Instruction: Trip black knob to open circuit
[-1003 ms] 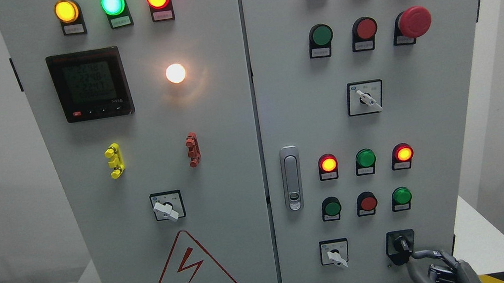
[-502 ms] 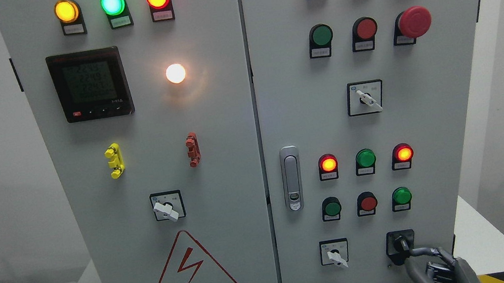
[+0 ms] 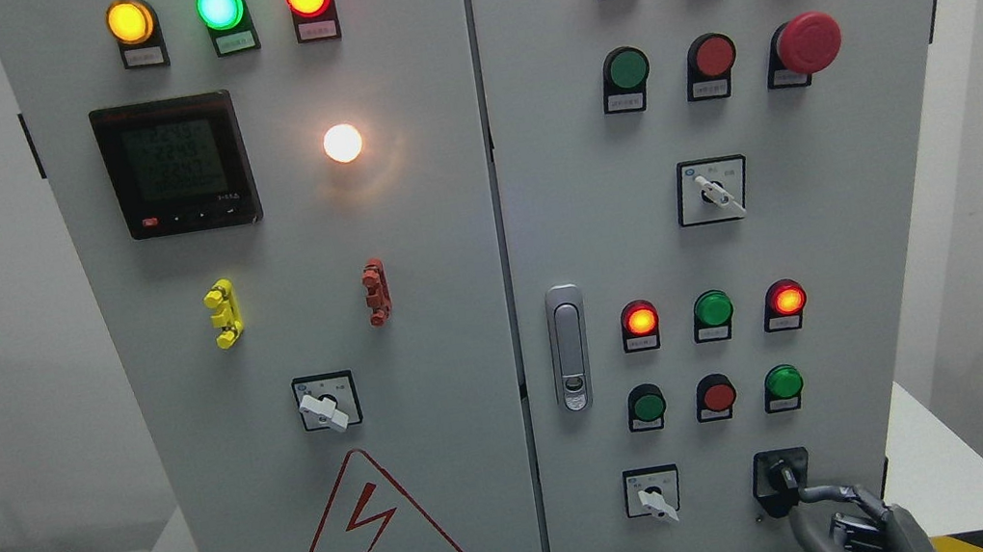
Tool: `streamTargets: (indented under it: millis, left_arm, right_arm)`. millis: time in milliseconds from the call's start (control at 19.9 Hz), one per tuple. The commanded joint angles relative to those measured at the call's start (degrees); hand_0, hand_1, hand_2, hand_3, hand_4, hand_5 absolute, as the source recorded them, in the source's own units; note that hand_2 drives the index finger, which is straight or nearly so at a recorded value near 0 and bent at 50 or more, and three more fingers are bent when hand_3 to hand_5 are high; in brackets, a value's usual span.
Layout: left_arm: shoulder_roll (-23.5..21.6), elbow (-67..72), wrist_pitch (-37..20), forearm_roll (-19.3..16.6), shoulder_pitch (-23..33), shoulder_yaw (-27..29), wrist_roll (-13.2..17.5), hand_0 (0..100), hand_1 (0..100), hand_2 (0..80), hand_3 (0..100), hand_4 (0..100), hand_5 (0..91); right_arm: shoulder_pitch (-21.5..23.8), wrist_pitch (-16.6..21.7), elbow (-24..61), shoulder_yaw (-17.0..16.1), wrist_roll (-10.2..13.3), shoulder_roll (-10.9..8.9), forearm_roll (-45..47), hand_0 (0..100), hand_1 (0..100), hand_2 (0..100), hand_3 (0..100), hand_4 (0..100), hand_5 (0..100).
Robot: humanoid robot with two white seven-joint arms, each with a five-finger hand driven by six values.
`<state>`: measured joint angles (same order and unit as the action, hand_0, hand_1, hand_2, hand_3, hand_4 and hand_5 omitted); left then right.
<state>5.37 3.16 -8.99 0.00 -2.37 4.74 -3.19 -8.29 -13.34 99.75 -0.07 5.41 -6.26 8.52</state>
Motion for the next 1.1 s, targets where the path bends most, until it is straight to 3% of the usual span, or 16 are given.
streamTargets:
  millis: [0, 1053]
  left_arm:
    - [-0.01, 0.0, 0.03, -1.76, 0.0, 0.0, 0.03, 12, 39, 0.0, 0, 0, 0.0]
    - [0.08, 0.0, 0.03, -1.76, 0.0, 0.0, 0.03, 12, 39, 0.0, 0, 0, 0.0]
  right_arm:
    - [0.03, -0.02, 0.44, 1.21, 0.04, 0.1, 0.0, 38, 69, 43, 100, 100, 95]
    - [0.21, -0.02, 0.27, 2.44, 0.04, 0.37, 0.09, 38, 70, 44, 100, 100, 95]
